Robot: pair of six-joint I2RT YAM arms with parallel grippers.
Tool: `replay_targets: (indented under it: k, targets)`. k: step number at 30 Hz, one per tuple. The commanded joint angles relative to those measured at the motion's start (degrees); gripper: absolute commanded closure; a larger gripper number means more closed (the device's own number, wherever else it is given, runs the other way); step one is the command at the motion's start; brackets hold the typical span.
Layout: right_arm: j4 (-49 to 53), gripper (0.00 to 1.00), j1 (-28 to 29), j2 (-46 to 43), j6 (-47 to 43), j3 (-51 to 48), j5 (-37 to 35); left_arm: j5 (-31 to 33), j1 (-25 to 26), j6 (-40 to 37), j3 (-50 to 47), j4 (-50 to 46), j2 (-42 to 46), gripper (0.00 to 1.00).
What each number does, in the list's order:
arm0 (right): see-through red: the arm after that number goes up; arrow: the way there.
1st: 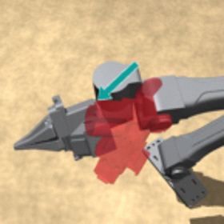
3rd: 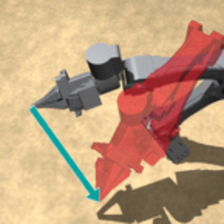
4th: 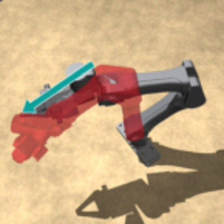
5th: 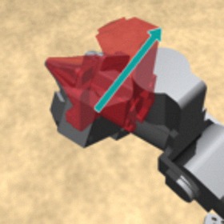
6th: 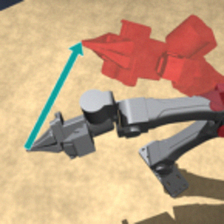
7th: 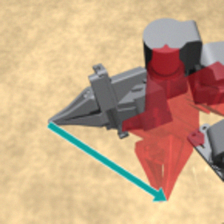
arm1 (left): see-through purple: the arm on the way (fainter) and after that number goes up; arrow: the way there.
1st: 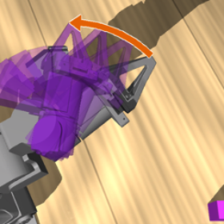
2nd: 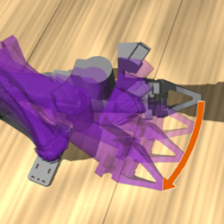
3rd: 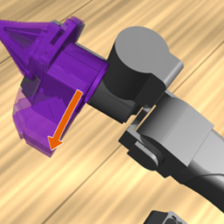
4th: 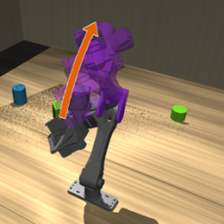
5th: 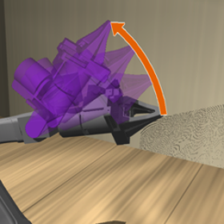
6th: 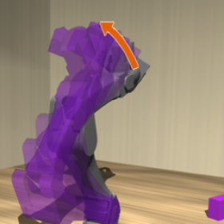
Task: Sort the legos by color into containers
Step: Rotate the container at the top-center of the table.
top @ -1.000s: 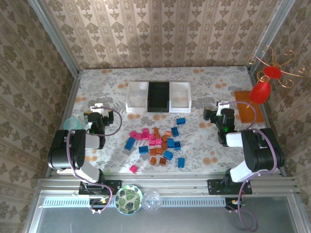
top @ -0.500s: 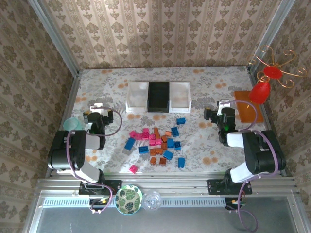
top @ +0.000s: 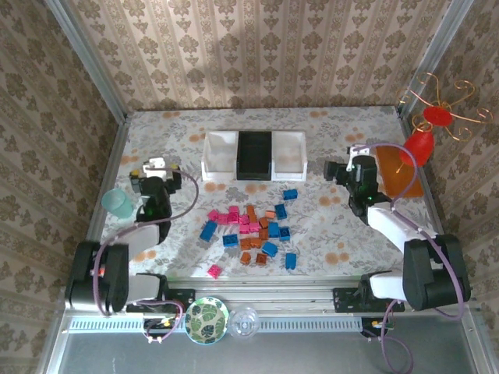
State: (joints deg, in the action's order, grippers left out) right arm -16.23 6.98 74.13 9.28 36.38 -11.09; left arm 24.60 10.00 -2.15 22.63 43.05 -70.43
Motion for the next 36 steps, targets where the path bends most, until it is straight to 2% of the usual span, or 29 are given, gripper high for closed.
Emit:
replay_targets:
  k: [1, 4, 5, 6, 8, 10, 12, 15, 18, 19, 22, 24, 25, 28, 32, 36]
  targets:
    - [5.52, 0.00, 1.82, -1.53, 9.58, 4.42, -5.09, 9.49, -0.02, 12.33, 3.61, -11.66, 7.15, 0.00]
    - [17.62, 0.00, -0.12, 0.27, 34.10, 8.90, 0.53, 11.34, -0.31, 26.31, 8.22, -24.33, 11.95, 0.00]
    - [14.29, 0.00, -1.60, 2.44, 34.39, 8.71, 9.37, 8.68, -0.79, 28.44, 9.55, -27.91, 13.57, 0.00]
    - [9.64, 0.00, -2.13, 4.43, 33.47, 8.37, 15.06, 4.65, -1.38, 28.54, 10.19, -28.97, 14.68, 0.00]
    - [8.74, 0.00, -1.59, 9.23, 31.69, 10.69, 19.20, -7.94, -2.63, 25.67, 9.48, -26.78, 18.14, 0.00]
    - [12.03, 0.00, -0.27, 12.65, 27.88, 14.22, 18.36, -14.88, -3.07, 27.17, 6.71, -21.75, 21.64, 0.00]
    - [12.38, 0.00, 1.32, 14.92, 25.56, 15.55, 15.94, -21.45, -4.43, 32.28, 3.83, -17.14, 25.51, 0.00]
    - [11.48, 0.00, 3.15, 16.27, 22.13, 16.82, 13.44, -27.01, -6.73, 40.73, 3.37, -17.82, 28.66, 0.00]
    - [23.08, 0.00, 3.58, 19.94, 17.47, 25.44, 13.85, -33.98, -7.30, 41.97, 5.23, -17.54, 28.86, 0.00]
    - [24.97, 0.04, 3.72, 21.38, 15.99, 27.35, 14.90, -35.72, -7.29, 41.97, 5.85, -17.67, 28.65, 0.00]
    - [28.03, 0.19, 3.59, 25.45, 15.05, 31.28, 16.36, -38.17, -7.13, 42.77, 7.40, -19.62, 28.44, 0.00]
    - [29.80, 0.31, 3.58, 28.11, 15.19, 33.60, 16.38, -37.93, -6.66, 44.39, 6.89, -20.21, 28.76, 0.00]
    - [30.27, 0.34, 3.62, 29.21, 15.23, 34.31, 16.38, -37.70, -6.44, 45.64, 6.58, -20.74, 29.09, 0.00]
    - [31.25, 0.40, 3.68, 32.25, 15.28, 36.78, 17.00, -38.15, -5.79, 47.75, 5.96, -22.42, 30.02, 0.00]
    - [31.75, 0.47, 3.85, 35.18, 14.93, 39.40, 18.59, -38.59, -3.04, 45.55, 7.16, -27.54, 31.16, 0.01]
    - [32.55, 0.50, 3.92, 37.23, 14.66, 41.01, 19.31, -36.70, 0.23, 43.05, 8.10, -33.78, 32.66, 0.08]
